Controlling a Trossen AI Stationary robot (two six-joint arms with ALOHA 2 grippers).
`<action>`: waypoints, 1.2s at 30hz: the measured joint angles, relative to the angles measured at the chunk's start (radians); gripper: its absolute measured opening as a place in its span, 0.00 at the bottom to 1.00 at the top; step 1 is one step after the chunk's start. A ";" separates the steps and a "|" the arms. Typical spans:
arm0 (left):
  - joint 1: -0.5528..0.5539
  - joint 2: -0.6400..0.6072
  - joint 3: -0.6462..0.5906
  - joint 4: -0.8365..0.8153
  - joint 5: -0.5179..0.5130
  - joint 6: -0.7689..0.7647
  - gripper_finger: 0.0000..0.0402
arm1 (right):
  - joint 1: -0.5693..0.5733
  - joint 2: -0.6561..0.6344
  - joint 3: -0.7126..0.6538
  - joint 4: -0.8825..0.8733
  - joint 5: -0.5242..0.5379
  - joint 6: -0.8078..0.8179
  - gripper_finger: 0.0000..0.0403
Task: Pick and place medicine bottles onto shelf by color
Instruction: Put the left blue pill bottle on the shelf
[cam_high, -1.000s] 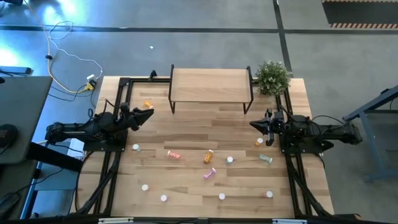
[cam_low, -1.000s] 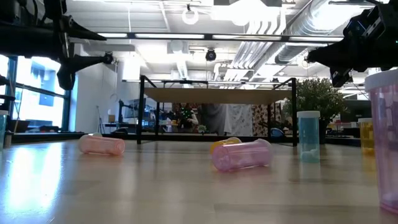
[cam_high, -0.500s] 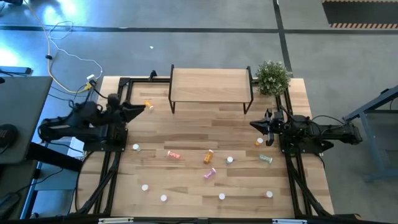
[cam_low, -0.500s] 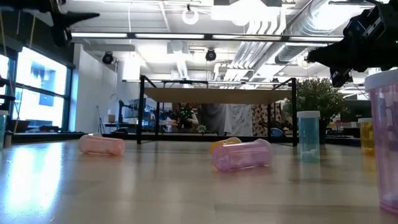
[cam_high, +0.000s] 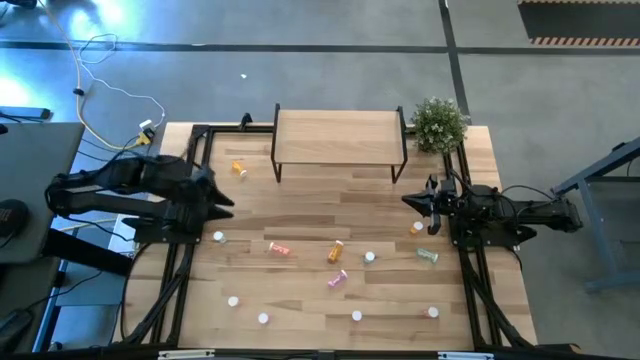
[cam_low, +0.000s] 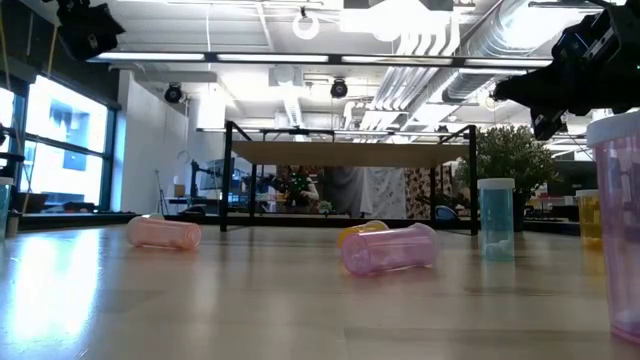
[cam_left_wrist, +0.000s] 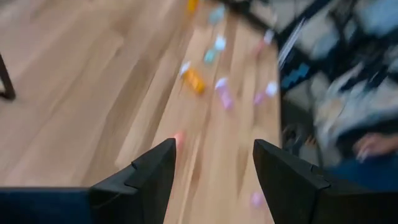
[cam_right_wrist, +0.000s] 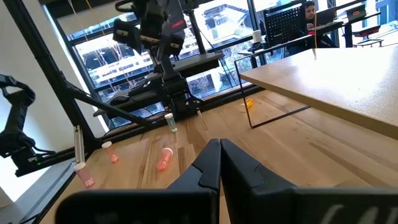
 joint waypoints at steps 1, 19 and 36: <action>0.000 0.022 0.006 -0.025 0.006 0.024 0.51 | 0.000 0.000 0.000 0.000 0.000 0.000 0.00; -0.013 0.281 0.068 -0.438 -0.009 0.277 0.51 | 0.000 0.000 0.000 0.000 0.001 0.000 0.00; -0.251 0.475 0.068 -0.454 -0.164 0.198 0.51 | 0.000 0.000 0.000 0.000 0.005 0.000 0.00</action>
